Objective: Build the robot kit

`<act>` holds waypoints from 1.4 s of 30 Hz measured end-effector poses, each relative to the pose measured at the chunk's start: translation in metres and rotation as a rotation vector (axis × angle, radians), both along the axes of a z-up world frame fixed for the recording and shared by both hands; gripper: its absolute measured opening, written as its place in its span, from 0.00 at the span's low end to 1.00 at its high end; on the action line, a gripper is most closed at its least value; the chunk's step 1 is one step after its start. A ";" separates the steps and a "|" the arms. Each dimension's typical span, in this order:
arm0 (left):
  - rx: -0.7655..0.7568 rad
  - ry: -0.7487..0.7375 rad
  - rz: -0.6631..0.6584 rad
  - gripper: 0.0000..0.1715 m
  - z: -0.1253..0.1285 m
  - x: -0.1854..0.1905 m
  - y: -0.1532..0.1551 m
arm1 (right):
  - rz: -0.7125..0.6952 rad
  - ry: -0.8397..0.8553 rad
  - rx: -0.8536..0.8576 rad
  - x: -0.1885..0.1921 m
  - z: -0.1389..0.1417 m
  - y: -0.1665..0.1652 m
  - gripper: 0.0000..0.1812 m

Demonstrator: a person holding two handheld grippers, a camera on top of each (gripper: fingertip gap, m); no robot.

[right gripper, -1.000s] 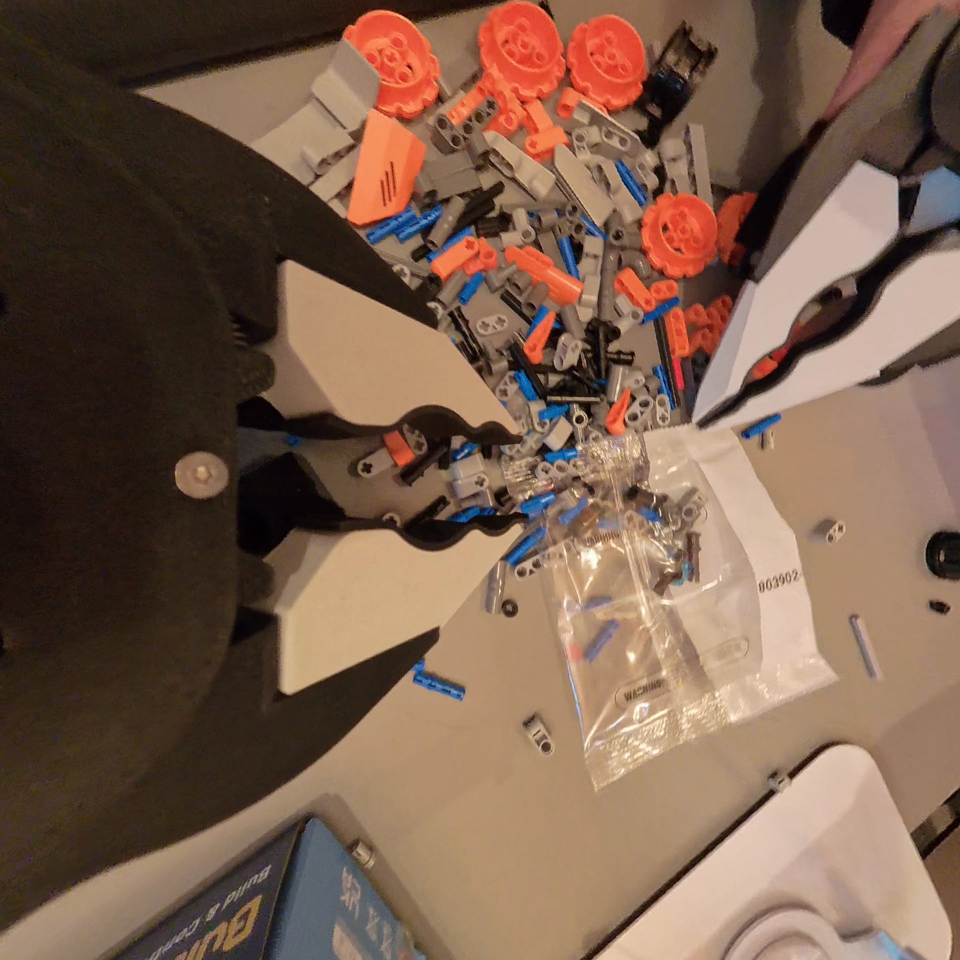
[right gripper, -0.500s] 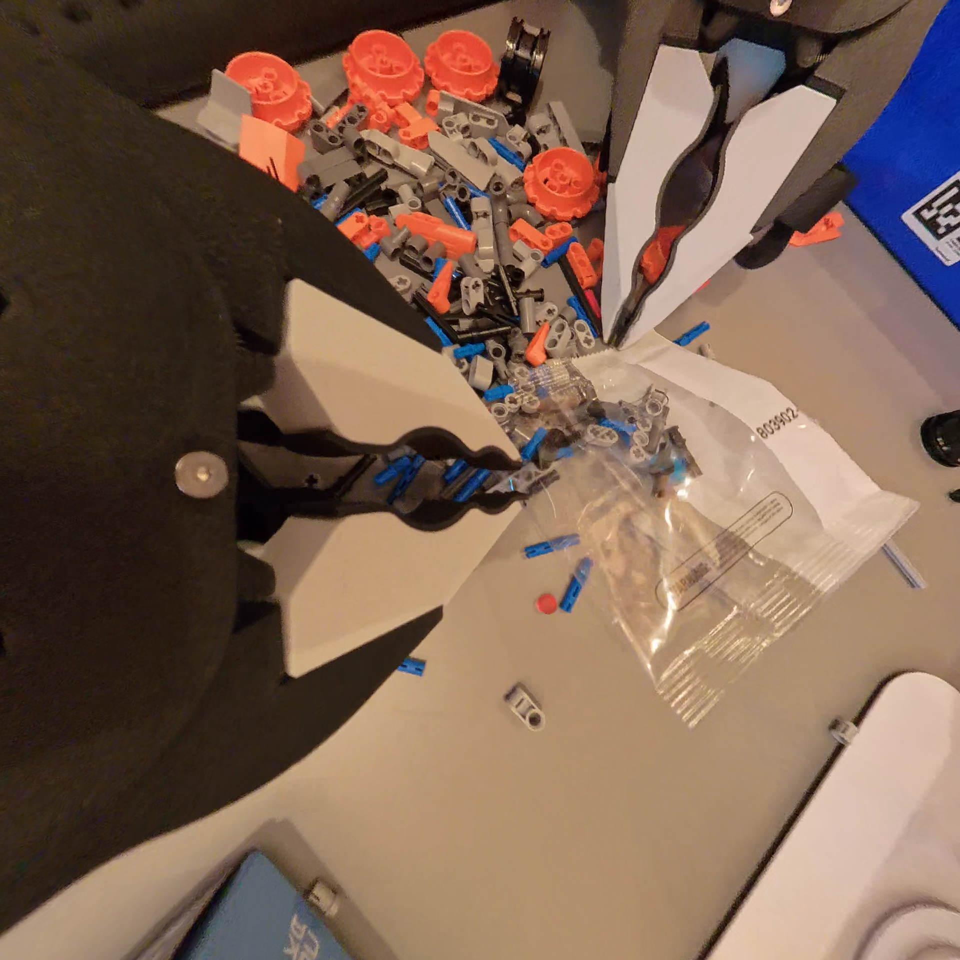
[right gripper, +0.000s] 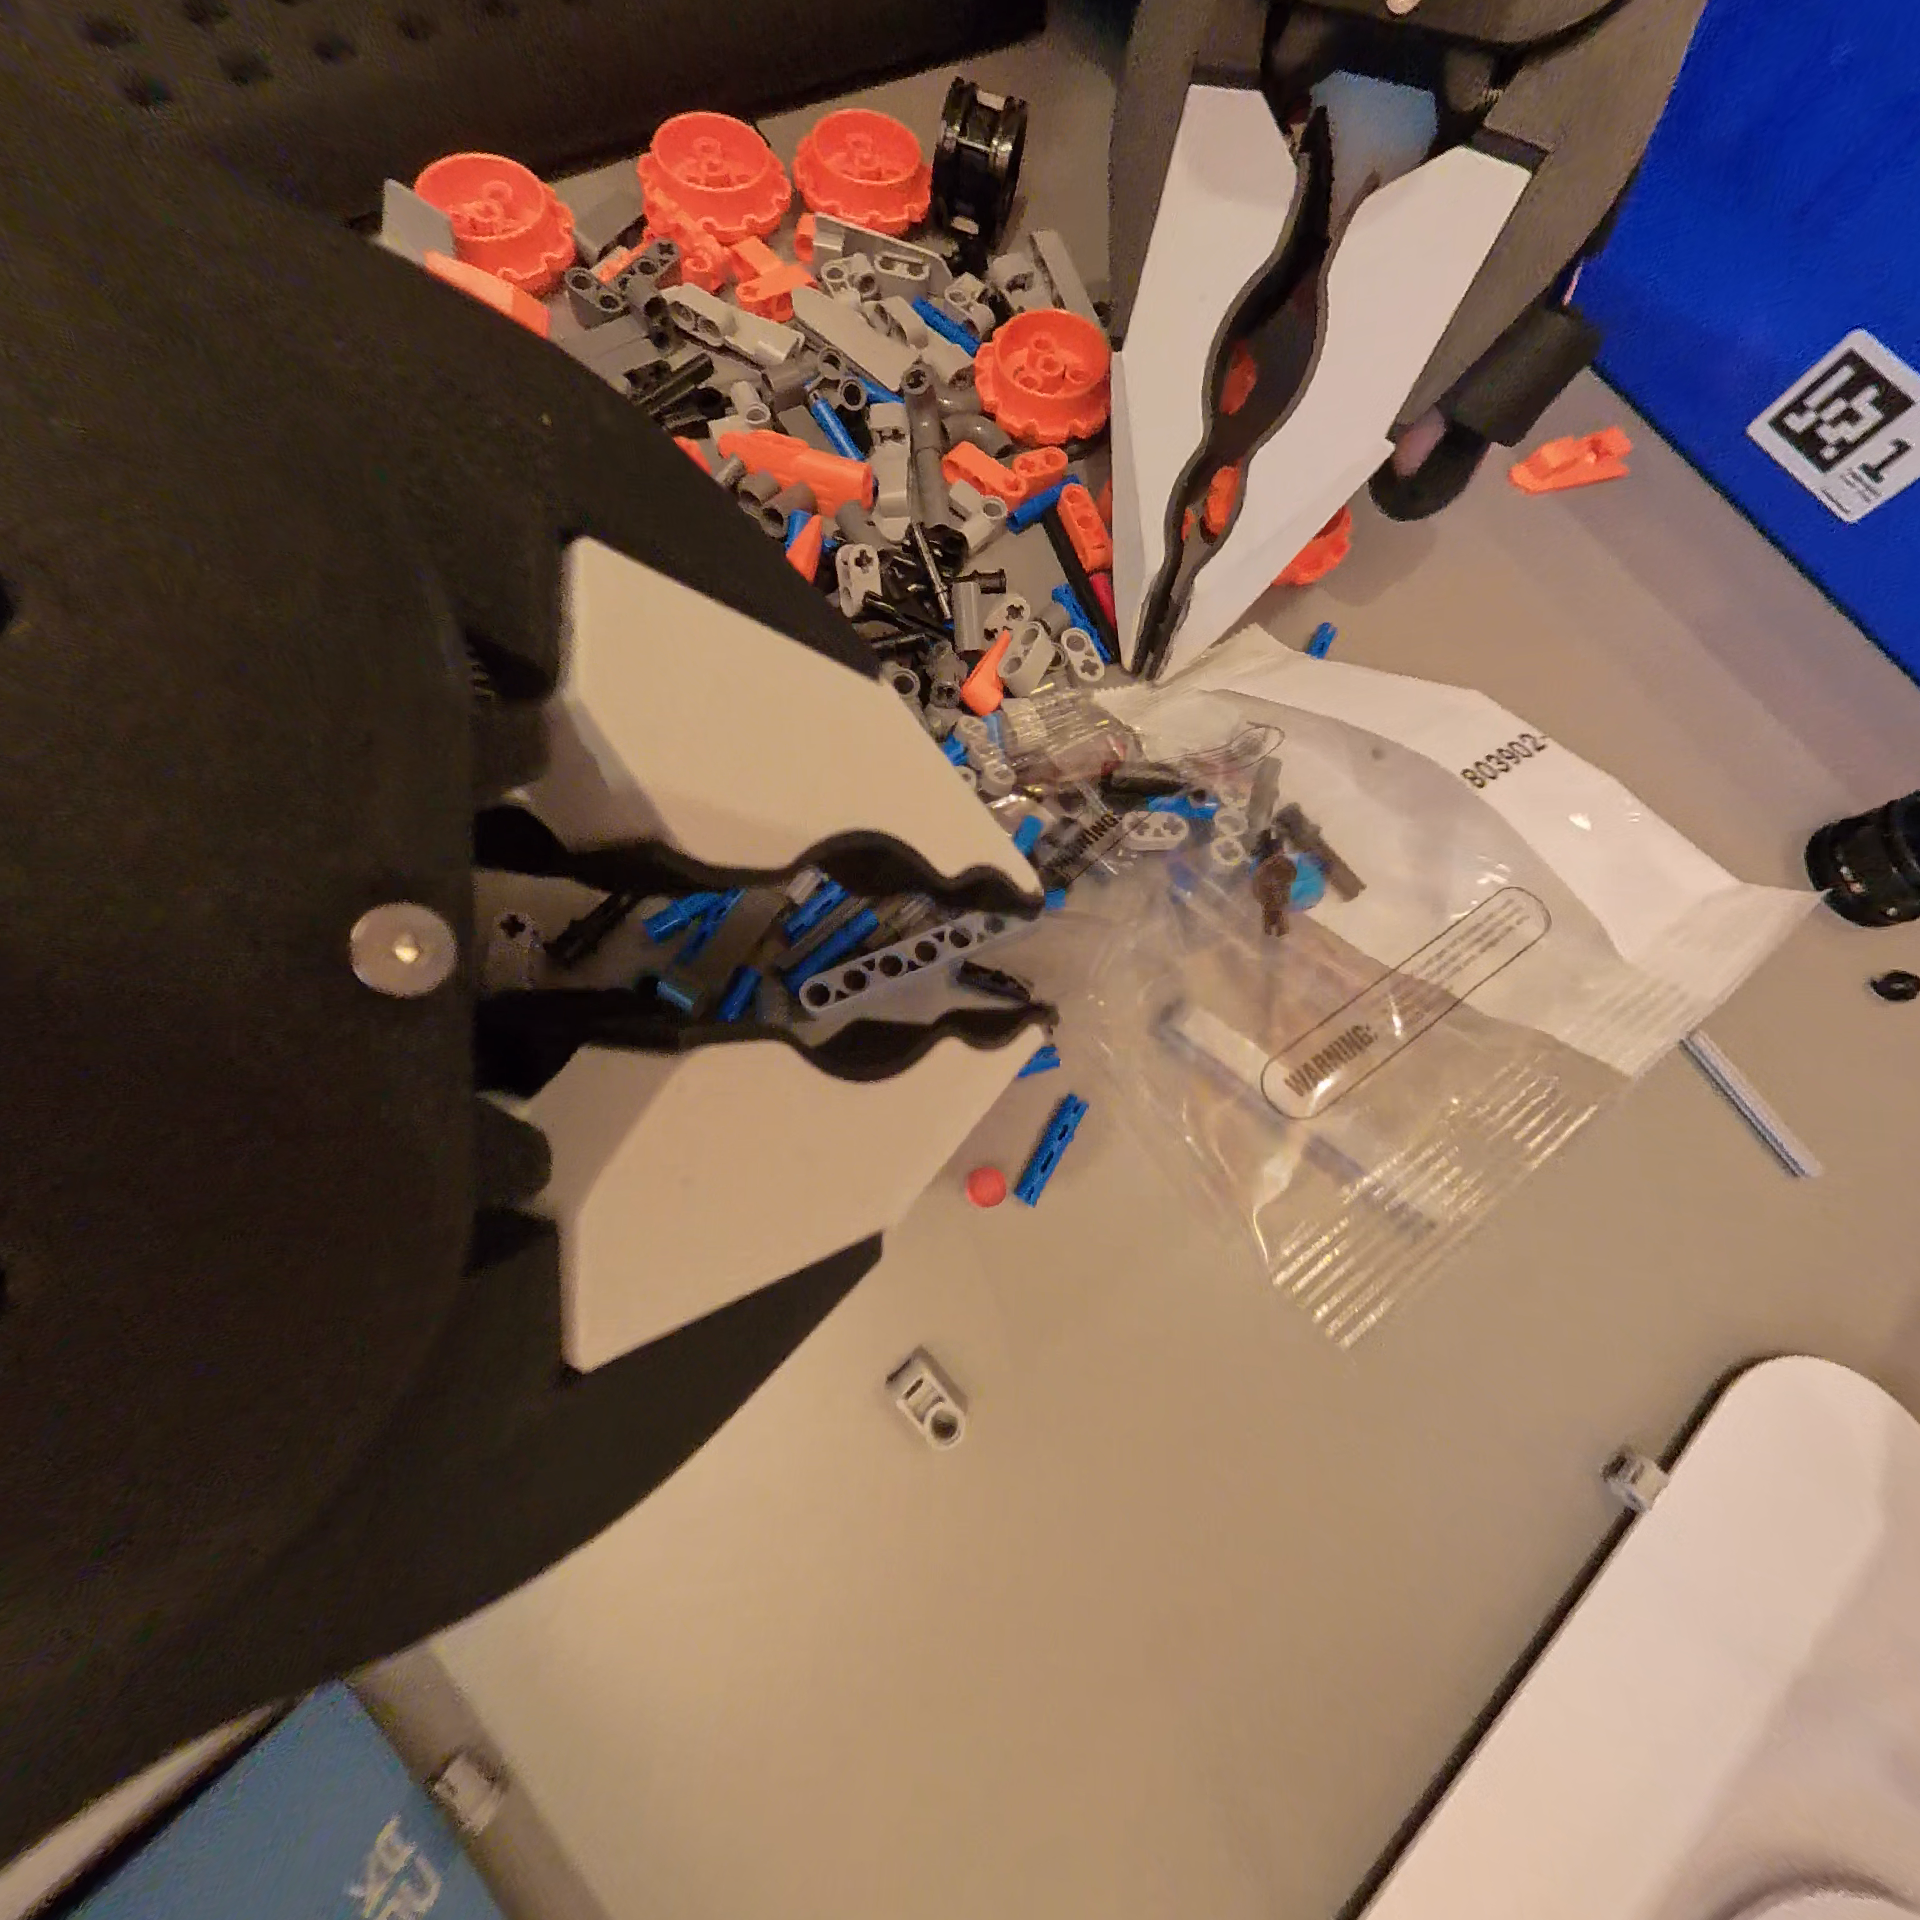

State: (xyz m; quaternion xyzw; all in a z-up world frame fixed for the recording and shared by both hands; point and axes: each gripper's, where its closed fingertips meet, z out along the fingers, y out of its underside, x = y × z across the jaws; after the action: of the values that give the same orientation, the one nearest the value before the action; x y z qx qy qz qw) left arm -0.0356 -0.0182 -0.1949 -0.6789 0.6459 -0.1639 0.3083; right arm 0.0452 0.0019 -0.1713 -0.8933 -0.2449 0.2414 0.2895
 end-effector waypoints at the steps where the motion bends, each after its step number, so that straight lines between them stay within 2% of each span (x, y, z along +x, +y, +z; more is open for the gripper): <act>1: -0.001 0.000 0.000 0.00 0.000 0.000 0.000 | 0.008 -0.004 0.002 -0.001 -0.001 0.000 0.07; 2: -0.002 0.000 0.000 0.00 0.000 0.000 0.000 | 0.017 0.000 0.013 -0.002 0.000 0.000 0.01; 3: -0.002 0.000 0.001 0.01 0.000 -0.001 0.000 | 0.024 0.014 0.024 -0.003 0.003 -0.001 0.00; 7: 0.011 -0.009 0.005 0.02 0.006 -0.003 0.002 | 0.046 0.020 0.062 -0.004 0.011 -0.004 0.00; 13: 0.029 -0.111 0.061 0.07 0.037 -0.007 0.011 | 0.079 0.044 0.128 -0.004 0.025 -0.010 0.00; 15: 0.021 -0.150 0.118 0.14 0.044 -0.008 0.020 | 0.093 0.047 0.139 -0.002 0.029 -0.015 0.00; 18: -0.029 -0.174 0.196 0.30 0.040 -0.007 0.030 | 0.114 0.079 0.158 -0.003 0.037 -0.020 0.00; 23: -0.111 -0.191 0.200 0.20 0.030 0.001 0.030 | 0.186 0.100 0.181 -0.009 0.042 -0.030 0.00; 28: -0.133 -0.261 0.230 0.20 0.041 0.002 0.038 | 0.248 0.127 0.223 -0.013 0.054 -0.039 0.00; 35: -0.288 -0.390 0.128 0.21 0.057 0.013 0.022 | 0.343 0.173 0.339 -0.021 0.083 -0.052 0.00; 39: -0.316 -0.493 0.106 0.08 0.079 0.012 0.024 | 0.330 0.197 0.385 -0.019 0.095 -0.051 0.00; 42: -0.236 -0.537 0.114 0.02 0.096 0.009 0.030 | 0.300 0.199 0.392 -0.014 0.097 -0.047 0.00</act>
State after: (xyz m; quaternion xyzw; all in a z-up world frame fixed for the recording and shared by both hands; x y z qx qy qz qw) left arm -0.0271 0.0122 -0.0990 -0.6773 0.4787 -0.3942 0.3959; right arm 0.0312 -0.0447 -0.0743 -0.7458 -0.3872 0.3161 0.4405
